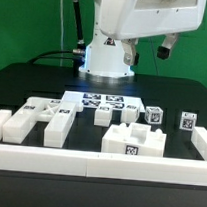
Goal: Assemble chair
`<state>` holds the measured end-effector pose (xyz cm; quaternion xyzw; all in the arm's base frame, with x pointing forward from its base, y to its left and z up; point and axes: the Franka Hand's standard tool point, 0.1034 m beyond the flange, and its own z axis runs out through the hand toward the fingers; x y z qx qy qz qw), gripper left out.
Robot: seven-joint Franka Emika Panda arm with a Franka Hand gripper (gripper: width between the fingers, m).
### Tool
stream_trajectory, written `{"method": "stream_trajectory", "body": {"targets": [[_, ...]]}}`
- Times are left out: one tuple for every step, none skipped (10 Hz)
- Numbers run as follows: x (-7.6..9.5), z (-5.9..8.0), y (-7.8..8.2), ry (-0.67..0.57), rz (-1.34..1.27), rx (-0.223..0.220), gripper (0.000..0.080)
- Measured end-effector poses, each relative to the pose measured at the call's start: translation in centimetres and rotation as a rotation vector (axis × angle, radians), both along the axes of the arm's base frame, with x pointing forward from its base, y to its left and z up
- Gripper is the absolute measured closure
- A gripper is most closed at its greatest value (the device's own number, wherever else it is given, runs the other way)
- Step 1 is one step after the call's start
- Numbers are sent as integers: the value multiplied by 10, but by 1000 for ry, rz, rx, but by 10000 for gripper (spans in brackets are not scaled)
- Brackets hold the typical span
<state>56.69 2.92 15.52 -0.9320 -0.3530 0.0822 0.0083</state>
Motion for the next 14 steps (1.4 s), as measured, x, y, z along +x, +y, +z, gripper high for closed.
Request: {"method": "stream_trajectory", "body": {"targets": [[0, 0, 0, 0, 0, 0, 150], [0, 0, 0, 0, 0, 0, 150], [0, 0, 0, 0, 0, 0, 150], [0, -1, 0, 0, 0, 0, 150], [0, -1, 0, 0, 0, 0, 150], [0, -1, 0, 0, -5, -1, 150], [-1, -1, 0, 0, -30, -5, 150], [-6, -9, 0, -4, -105, -13, 150], [-9, -16, 3, -15, -186, -23, 150], [-10, -22, 6, -17, -293, -34, 150], [-4, -26, 9, -47, -389, -39, 150], [-3, -27, 12, -48, -410, -40, 150], [-3, -26, 13, -49, -474, -45, 150], [-3, -27, 13, -50, -546, -55, 150]]}}
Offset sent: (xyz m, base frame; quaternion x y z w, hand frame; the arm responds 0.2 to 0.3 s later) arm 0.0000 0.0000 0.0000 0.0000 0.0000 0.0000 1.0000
